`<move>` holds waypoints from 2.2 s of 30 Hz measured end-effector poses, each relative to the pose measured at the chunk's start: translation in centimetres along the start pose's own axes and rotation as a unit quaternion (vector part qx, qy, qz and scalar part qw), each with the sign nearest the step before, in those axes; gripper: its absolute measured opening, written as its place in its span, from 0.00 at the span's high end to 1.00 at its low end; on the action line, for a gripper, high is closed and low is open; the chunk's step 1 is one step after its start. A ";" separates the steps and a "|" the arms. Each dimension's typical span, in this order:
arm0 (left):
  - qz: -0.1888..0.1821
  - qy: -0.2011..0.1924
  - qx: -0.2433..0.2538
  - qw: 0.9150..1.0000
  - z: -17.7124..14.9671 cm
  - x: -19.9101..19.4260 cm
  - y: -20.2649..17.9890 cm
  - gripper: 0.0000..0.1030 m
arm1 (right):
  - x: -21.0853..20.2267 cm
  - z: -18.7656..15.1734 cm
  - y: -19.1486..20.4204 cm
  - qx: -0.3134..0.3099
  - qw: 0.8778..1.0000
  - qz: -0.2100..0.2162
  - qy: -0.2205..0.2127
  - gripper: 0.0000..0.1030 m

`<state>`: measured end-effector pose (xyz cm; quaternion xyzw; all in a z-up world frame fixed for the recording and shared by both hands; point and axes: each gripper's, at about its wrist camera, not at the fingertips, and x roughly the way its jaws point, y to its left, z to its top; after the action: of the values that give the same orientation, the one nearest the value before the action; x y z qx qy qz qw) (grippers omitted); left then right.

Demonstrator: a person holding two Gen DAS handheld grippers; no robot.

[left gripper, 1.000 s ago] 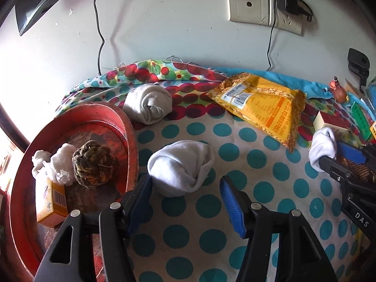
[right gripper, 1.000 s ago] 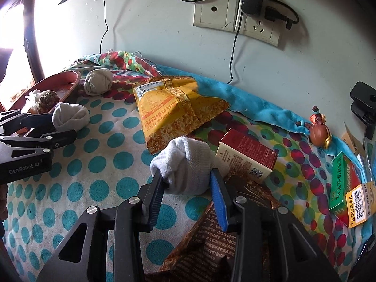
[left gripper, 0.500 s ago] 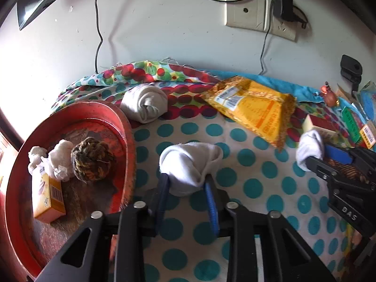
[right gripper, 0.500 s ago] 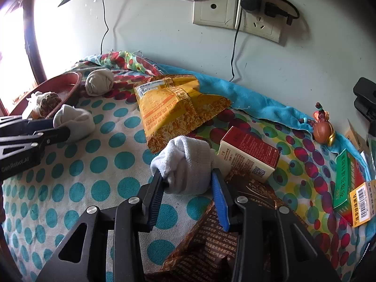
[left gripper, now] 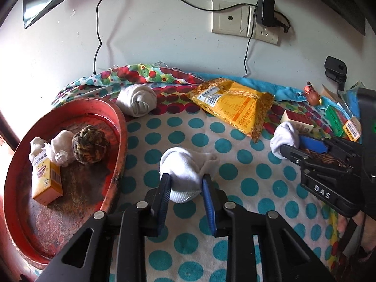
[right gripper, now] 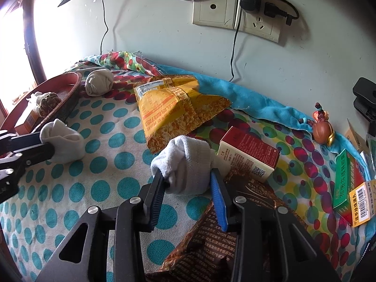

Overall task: Organize objects
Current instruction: 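Grasp the white sock with the left tool while right holds another sock, then carry the white sock over the red tray and open the left tool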

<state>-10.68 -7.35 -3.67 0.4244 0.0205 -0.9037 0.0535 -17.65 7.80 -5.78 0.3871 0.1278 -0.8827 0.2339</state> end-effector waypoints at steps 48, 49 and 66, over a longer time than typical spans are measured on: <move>0.001 0.027 -0.003 1.000 0.5 3.7 0.5 0.45 | 0.8 0.3 1.2 -0.023 0.999 -0.026 0.012 0.63; 0.008 0.023 0.003 1.000 0.4 3.7 0.2 0.45 | 0.8 0.3 1.3 -0.023 0.999 -0.026 0.013 0.63; 0.004 0.019 0.008 1.000 -0.3 1.2 0.3 0.47 | 0.9 0.4 1.4 -0.023 0.999 -0.026 0.013 0.62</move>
<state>-11.13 -7.69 -4.78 0.4420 0.0127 -0.8953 0.0529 -17.70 6.17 -6.22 0.3898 0.1615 -0.8801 0.2178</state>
